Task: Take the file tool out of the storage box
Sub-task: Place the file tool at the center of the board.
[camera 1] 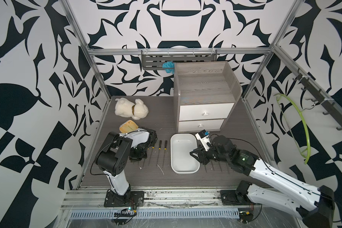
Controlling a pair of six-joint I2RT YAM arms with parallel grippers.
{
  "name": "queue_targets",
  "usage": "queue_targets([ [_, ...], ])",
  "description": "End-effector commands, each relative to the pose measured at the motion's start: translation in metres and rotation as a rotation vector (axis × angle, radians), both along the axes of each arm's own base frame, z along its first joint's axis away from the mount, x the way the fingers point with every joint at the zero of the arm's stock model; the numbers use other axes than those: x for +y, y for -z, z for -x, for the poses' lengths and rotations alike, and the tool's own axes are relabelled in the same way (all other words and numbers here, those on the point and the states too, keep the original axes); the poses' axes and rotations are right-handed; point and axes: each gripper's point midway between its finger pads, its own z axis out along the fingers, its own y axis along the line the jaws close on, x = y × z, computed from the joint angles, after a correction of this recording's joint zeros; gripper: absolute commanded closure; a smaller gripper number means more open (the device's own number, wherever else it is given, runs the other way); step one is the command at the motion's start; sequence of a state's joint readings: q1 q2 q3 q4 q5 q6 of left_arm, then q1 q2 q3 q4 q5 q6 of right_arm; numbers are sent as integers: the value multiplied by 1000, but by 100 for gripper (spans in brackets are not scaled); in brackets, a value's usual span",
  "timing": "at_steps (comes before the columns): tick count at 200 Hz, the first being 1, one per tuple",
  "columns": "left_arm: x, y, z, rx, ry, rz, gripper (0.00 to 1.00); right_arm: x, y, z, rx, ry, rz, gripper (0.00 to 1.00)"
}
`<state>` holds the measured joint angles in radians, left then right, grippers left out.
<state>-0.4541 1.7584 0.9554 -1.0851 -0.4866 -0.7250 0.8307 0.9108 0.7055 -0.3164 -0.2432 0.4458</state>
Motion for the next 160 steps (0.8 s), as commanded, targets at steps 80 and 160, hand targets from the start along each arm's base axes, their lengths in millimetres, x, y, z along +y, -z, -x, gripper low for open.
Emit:
queue_targets([
  [80,4,-4,2,70,3,-46,80,1,-3,-2,-11,5,-19,66],
  [160,-27,-39,-47,-298,95,96,75,-32,-7,-30,-177,150,143,62],
])
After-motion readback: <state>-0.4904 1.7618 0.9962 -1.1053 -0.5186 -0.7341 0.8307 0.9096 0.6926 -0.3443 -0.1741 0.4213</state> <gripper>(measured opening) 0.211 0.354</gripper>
